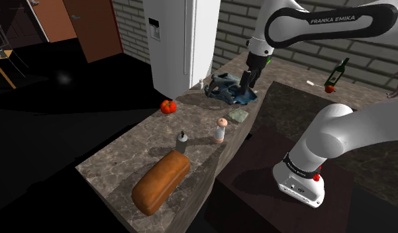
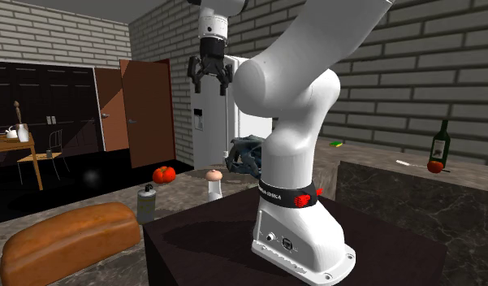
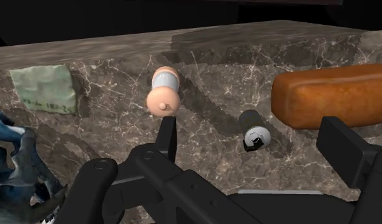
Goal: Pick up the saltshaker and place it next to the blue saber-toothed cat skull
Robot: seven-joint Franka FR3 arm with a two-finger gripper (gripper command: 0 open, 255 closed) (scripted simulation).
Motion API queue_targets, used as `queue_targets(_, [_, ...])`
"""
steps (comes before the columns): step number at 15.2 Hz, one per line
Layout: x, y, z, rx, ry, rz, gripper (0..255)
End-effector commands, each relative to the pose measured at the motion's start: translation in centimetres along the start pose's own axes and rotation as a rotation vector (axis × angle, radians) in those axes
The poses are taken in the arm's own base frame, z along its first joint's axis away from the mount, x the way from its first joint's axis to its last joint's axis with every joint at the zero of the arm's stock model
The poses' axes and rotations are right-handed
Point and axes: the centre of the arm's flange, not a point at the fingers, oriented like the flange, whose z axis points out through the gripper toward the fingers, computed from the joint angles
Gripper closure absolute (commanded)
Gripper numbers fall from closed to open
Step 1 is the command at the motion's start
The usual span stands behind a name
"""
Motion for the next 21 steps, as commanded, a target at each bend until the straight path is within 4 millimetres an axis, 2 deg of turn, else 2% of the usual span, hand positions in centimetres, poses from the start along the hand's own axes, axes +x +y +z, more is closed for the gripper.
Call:
queue_targets(1, [0.6,1.0,2.0,0.005,0.005,0.001,0])
queue_targets(21, [9.2,10.8,25.3,0.069,0.014,0.015,0])
